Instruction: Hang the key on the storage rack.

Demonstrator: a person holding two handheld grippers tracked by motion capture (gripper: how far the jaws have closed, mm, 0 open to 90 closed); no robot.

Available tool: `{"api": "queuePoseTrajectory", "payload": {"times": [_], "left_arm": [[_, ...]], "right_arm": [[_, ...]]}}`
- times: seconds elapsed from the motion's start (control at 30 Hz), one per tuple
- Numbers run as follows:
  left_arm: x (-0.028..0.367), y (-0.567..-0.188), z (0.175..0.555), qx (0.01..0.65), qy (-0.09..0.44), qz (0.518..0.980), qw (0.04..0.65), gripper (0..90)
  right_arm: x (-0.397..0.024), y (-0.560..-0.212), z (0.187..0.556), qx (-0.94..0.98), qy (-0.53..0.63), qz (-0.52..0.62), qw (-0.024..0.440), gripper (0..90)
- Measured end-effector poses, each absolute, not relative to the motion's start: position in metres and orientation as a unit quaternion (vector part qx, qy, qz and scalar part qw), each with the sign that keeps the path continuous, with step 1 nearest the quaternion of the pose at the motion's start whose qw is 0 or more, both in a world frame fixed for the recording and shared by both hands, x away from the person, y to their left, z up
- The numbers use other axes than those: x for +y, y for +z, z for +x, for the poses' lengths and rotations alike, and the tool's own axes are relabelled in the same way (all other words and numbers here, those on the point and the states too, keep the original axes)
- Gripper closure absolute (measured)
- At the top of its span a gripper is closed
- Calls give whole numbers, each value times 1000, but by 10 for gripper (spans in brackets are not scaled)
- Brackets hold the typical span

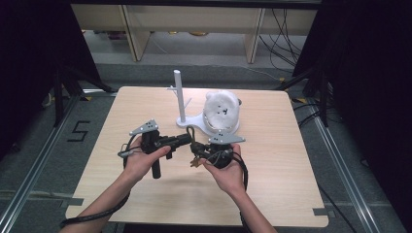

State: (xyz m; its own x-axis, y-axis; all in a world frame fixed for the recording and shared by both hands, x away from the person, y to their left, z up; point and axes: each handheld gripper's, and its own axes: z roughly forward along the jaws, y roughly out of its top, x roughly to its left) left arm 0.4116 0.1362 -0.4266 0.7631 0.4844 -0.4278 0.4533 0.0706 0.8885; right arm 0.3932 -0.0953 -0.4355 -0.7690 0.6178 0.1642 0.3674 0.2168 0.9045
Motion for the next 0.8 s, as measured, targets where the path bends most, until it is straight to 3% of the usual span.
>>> {"api": "queuePoseTrajectory", "payload": {"times": [0.4, 0.6, 0.8], "left_arm": [[136, -425, 411, 341, 12, 686, 643, 844], [138, -423, 410, 338, 16, 686, 644, 845], [138, -424, 412, 339, 13, 677, 653, 795]], "right_arm": [[-96, -434, 392, 773, 535, 313, 133, 798], [-93, -434, 391, 769, 543, 314, 120, 798], [-93, -432, 391, 767, 545, 316, 120, 799]]}}
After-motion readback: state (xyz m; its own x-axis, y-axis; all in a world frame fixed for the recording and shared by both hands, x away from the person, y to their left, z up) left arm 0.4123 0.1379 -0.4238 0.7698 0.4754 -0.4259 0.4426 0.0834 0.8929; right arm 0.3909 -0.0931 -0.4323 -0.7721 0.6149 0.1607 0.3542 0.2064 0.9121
